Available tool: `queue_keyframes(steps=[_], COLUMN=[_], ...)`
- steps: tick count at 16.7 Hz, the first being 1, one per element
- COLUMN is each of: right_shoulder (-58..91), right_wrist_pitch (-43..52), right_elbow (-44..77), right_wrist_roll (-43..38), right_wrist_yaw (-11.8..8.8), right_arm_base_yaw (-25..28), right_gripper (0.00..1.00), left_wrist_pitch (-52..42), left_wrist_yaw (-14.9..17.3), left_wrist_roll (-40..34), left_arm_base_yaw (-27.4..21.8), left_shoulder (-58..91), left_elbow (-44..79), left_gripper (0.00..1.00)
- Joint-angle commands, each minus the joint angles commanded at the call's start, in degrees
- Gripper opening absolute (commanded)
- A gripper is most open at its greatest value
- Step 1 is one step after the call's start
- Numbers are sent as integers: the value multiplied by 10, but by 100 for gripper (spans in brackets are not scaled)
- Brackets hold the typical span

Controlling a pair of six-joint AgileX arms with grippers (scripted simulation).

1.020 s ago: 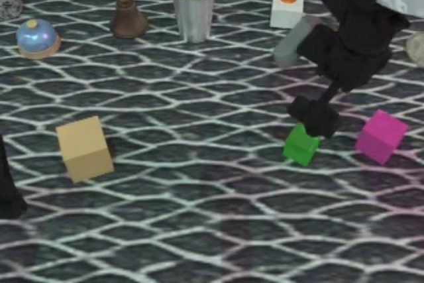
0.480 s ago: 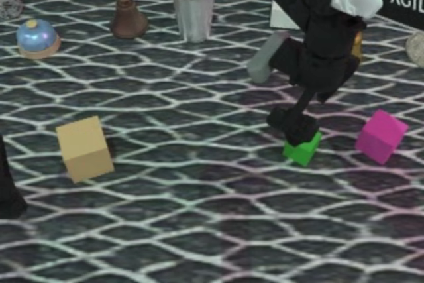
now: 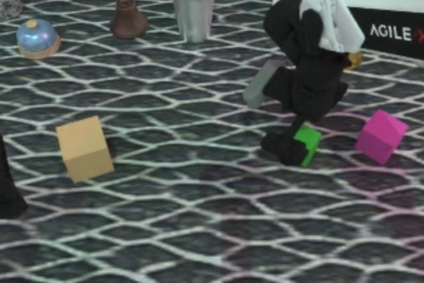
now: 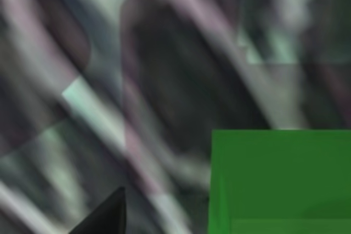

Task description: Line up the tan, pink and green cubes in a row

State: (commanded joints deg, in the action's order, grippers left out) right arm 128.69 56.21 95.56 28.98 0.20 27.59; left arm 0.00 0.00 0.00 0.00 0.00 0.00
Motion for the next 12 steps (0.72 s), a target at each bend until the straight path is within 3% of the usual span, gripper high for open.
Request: queue_keyframes(steps=[7,12], right_shoulder=[21,21], right_wrist_pitch=[-49,-49], right_elbow=[-35,-35], right_wrist_roll=[-1,-1], right_wrist_yaw=[0,0], right_arm_base_yaw=[1,1], right_gripper=[100,62], left_wrist_pitch=[0,0], left_wrist_yaw=[0,0], left_wrist_roll=[0,0], left_arm_base_yaw=[0,0], left_shoulder=[0,0], left_elbow=[0,0], left_gripper=[100,100])
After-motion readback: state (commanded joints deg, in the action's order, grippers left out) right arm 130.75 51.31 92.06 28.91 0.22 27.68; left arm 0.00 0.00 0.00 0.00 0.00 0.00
